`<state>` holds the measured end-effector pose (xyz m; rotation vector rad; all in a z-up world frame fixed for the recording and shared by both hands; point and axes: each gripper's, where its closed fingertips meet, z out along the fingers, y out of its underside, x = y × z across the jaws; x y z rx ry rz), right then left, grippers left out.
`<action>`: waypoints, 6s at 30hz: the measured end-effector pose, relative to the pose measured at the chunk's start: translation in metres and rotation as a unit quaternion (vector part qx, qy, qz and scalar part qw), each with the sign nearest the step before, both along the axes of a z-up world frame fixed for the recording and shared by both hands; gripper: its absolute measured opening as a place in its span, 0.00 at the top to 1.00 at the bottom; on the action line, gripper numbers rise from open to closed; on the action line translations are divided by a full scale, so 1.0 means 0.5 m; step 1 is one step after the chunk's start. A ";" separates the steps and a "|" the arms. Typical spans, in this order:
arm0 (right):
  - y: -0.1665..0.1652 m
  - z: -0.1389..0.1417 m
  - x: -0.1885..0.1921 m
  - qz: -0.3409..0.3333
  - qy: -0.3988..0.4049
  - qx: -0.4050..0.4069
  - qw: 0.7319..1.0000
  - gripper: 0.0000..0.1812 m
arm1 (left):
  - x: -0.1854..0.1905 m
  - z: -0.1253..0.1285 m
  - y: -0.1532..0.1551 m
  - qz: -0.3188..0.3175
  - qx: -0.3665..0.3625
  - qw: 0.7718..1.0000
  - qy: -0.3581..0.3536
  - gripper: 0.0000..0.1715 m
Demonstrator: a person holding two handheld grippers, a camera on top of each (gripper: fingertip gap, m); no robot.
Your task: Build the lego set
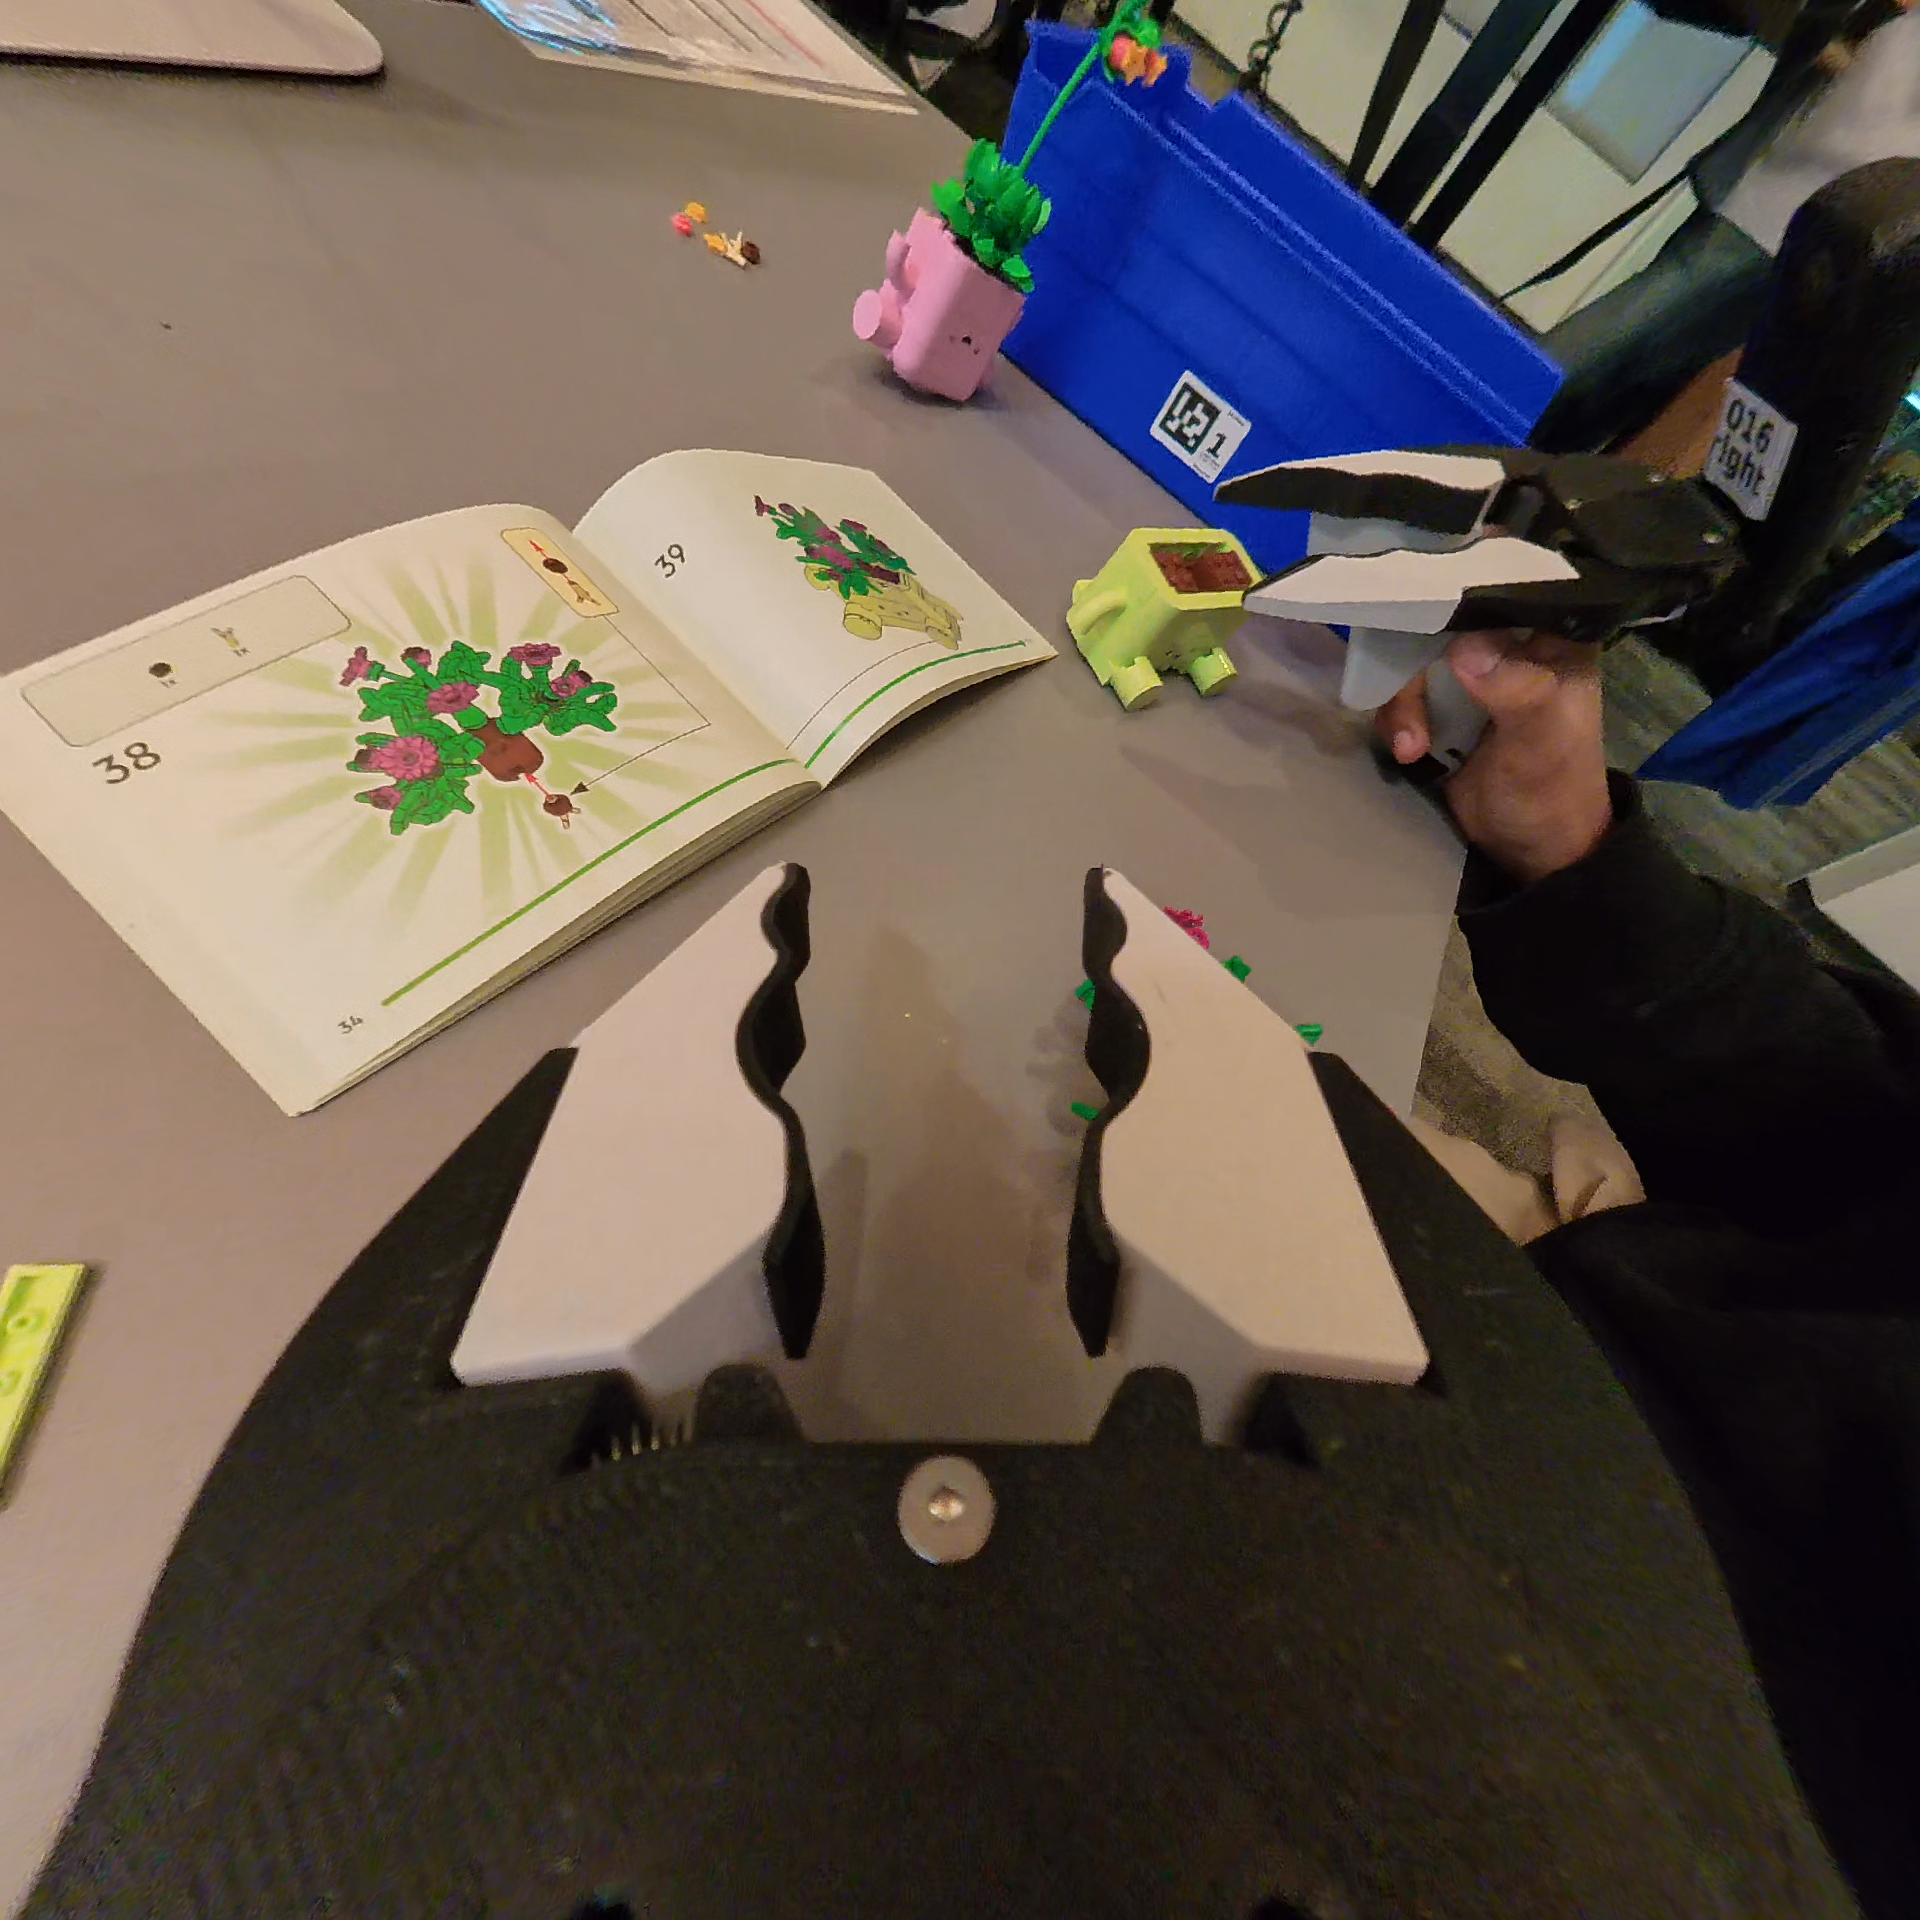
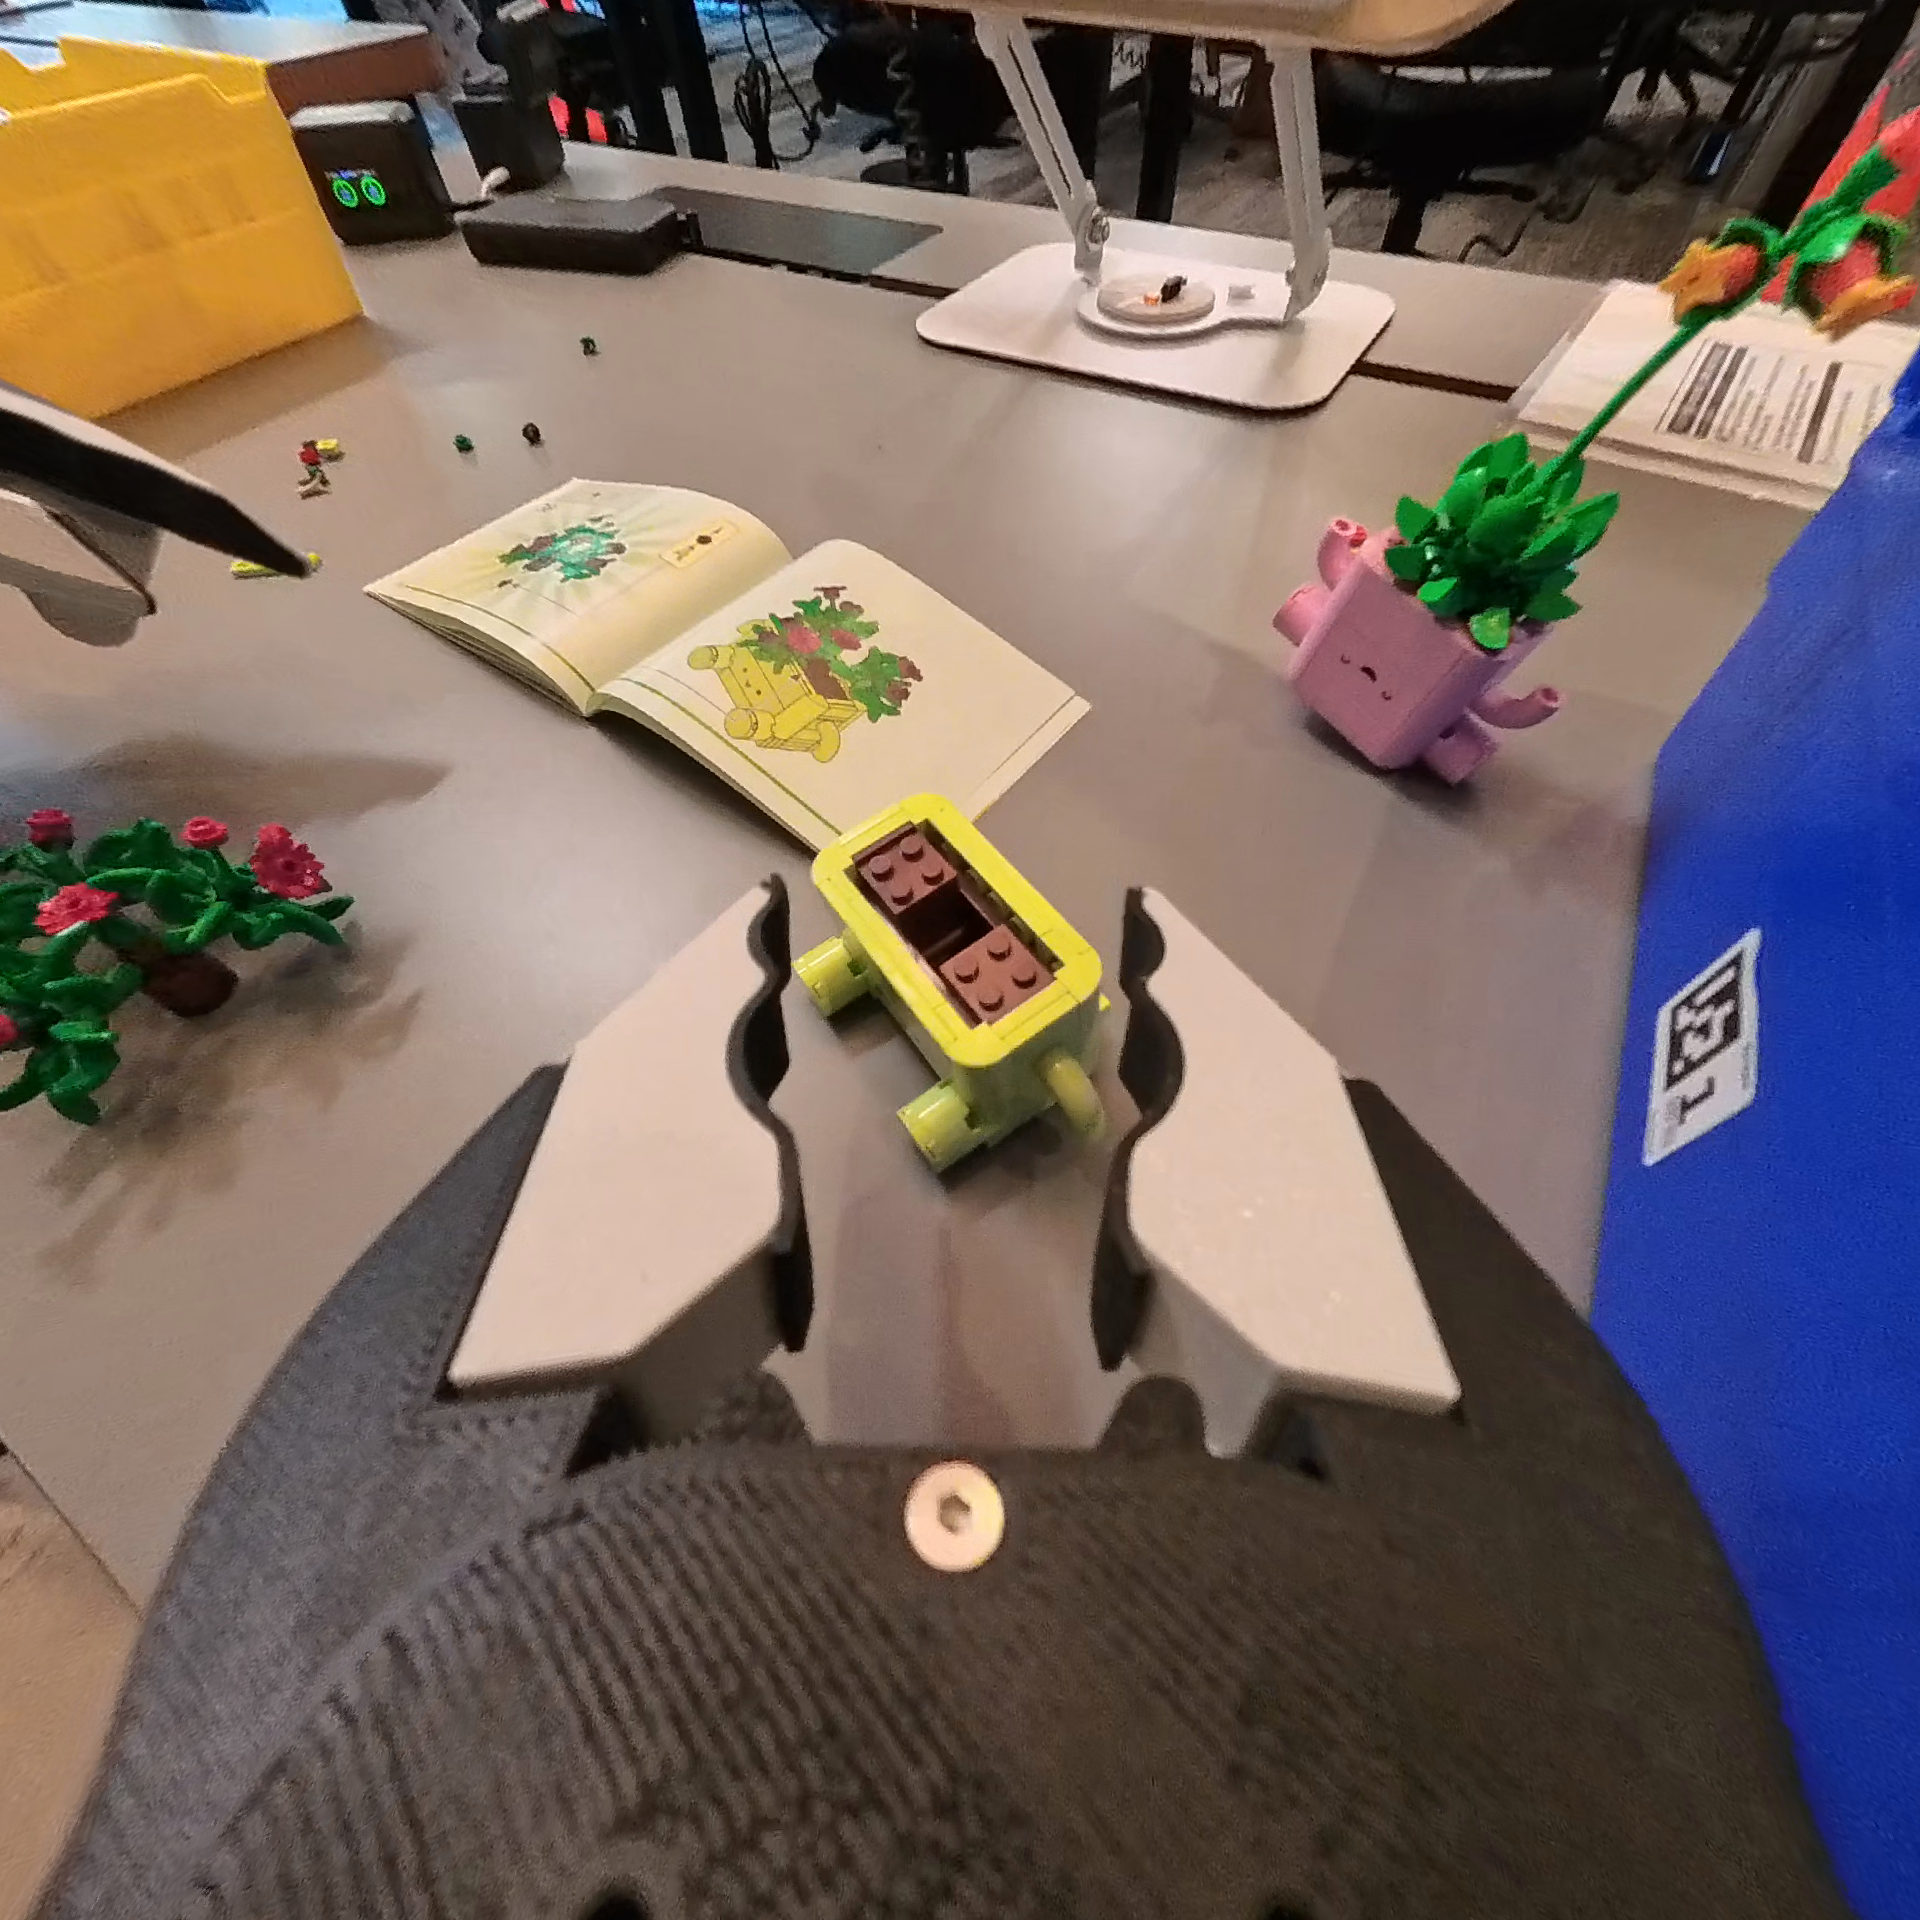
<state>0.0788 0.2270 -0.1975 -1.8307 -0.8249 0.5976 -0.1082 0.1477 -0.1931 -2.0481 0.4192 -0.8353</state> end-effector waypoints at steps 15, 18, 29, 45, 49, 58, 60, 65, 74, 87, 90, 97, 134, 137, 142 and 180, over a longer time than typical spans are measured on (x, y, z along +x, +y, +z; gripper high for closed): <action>0.008 -0.028 -0.005 -0.011 -0.050 -0.010 0.999 0.68 | -0.011 -0.034 0.016 0.031 -0.004 1.000 0.002 0.71; 0.009 -0.032 -0.005 -0.012 -0.054 -0.014 0.998 0.68 | -0.017 -0.032 0.019 0.042 0.000 0.999 0.001 0.76; 0.013 -0.043 -0.007 -0.009 -0.054 -0.041 0.998 0.69 | -0.013 -0.040 0.024 0.036 -0.016 0.999 -0.004 0.78; 0.005 -0.054 -0.016 0.008 -0.074 -0.044 0.996 0.75 | -0.005 -0.044 0.021 0.024 -0.019 1.000 0.003 0.77; -0.017 -0.054 -0.034 0.050 -0.075 -0.040 0.995 0.77 | -0.004 -0.046 0.021 0.023 -0.020 1.000 0.007 0.77; -0.066 -0.052 -0.074 0.131 -0.081 -0.024 0.988 0.78 | -0.003 -0.049 0.021 0.021 -0.025 0.999 0.008 0.77; -0.060 -0.051 -0.071 0.122 -0.077 -0.027 0.989 0.78 | -0.003 -0.049 0.022 0.021 -0.025 0.999 0.008 0.77; -0.051 -0.051 -0.066 0.105 -0.077 -0.028 0.991 0.77 | -0.003 -0.050 0.022 0.021 -0.026 0.999 0.009 0.77; -0.054 -0.055 -0.069 0.109 -0.089 -0.022 0.990 0.76 | -0.002 -0.051 0.022 0.020 -0.031 0.999 0.006 0.77; -0.059 -0.057 -0.072 0.115 -0.098 -0.014 0.988 0.73 | -0.003 -0.052 0.022 0.019 -0.034 0.999 0.004 0.76; -0.059 -0.057 -0.072 0.115 -0.099 -0.013 0.988 0.73 | -0.003 -0.052 0.022 0.019 -0.034 0.999 0.004 0.76; -0.058 -0.059 -0.072 0.113 -0.103 -0.013 0.988 0.74 | -0.003 -0.051 0.021 0.019 -0.035 0.999 0.004 0.76; -0.052 -0.062 -0.070 0.099 -0.121 0.002 0.988 0.75 | -0.003 -0.052 0.020 0.019 -0.038 0.999 0.003 0.76; -0.055 -0.063 -0.073 0.103 -0.123 0.004 0.987 0.75 | -0.003 -0.052 0.020 0.019 -0.038 0.999 0.003 0.76; -0.058 -0.065 -0.075 0.108 -0.130 0.009 0.985 0.75 | -0.003 -0.052 0.020 0.019 -0.039 0.999 0.003 0.76; -0.044 0.006 -0.056 0.062 -0.062 0.094 0.992 0.73 | -0.003 -0.050 0.021 0.019 -0.031 0.999 0.005 0.76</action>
